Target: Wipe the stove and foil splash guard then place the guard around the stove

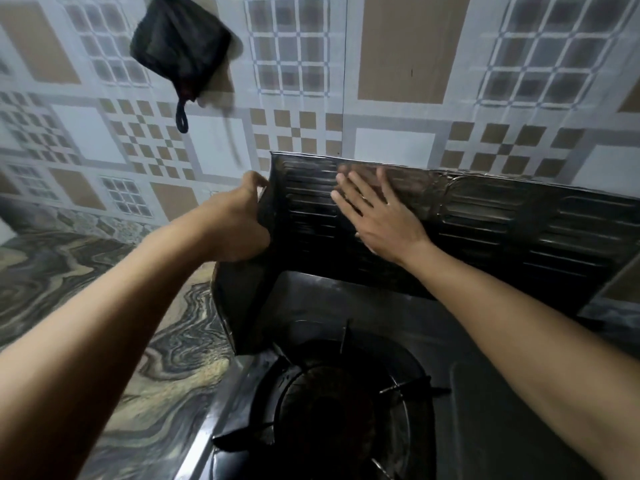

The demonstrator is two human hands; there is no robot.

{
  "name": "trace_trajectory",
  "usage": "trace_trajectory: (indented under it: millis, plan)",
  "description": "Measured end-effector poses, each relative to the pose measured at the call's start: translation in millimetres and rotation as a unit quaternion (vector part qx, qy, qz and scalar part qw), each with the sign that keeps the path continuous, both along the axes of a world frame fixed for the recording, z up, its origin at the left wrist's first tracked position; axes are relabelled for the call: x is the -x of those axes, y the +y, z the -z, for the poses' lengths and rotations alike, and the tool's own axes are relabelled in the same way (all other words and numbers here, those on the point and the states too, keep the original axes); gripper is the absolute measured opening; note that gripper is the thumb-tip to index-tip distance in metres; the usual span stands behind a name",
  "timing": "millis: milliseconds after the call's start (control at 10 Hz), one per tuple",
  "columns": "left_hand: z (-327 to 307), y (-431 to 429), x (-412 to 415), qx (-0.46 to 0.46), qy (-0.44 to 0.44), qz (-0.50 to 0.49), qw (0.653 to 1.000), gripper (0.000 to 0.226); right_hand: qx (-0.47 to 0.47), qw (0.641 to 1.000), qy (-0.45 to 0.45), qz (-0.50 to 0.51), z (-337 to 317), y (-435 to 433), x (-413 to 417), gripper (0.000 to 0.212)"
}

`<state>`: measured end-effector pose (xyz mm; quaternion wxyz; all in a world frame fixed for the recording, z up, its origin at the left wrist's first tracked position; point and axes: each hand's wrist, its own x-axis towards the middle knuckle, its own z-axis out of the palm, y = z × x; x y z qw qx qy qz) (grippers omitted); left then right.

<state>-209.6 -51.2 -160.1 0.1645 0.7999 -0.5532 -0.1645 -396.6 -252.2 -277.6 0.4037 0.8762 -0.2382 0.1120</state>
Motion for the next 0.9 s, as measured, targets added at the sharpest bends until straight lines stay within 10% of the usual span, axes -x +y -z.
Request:
trace_trajectory:
  millis: [700, 900]
  plan:
    - [11, -16, -17, 0.0, -0.08, 0.061, 0.995, 0.103, -0.073, 0.997, 0.003, 0.04, -13, 40, 2, 0.064]
    - [-14, 29, -3, 0.087, -0.059, 0.057, 0.993, 0.097, -0.163, 0.967, -0.155, 0.115, -74, 122, 58, 0.049]
